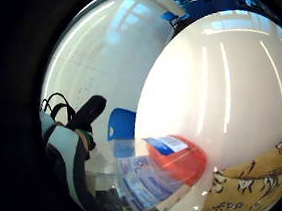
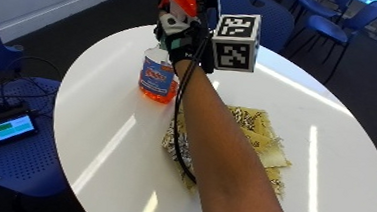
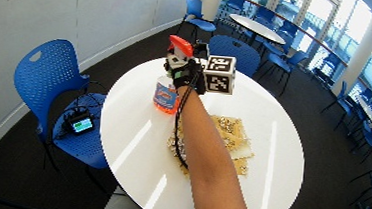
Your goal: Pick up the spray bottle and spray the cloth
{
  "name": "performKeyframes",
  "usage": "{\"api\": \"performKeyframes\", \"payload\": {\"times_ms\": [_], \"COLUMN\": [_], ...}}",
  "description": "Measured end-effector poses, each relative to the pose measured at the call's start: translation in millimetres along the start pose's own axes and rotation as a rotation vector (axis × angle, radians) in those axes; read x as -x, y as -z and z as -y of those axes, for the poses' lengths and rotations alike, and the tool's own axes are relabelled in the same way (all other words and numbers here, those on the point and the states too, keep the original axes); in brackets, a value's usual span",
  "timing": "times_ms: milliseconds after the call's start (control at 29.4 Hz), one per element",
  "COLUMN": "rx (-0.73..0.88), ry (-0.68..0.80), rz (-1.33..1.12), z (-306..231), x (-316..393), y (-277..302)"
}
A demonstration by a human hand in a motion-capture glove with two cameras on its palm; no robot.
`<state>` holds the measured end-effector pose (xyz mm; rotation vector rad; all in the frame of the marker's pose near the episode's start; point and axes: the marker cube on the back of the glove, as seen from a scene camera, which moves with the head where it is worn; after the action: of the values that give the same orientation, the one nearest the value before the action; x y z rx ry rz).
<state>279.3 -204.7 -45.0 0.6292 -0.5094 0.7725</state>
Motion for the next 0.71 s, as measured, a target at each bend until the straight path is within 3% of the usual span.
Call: {"api": "performKeyframes", "payload": {"times_ms": [714], "rx": [0.022], "ry": [0.089], "rz": [0.016], "z": [5.2], "x": [45.6], "y": [6.7]}}
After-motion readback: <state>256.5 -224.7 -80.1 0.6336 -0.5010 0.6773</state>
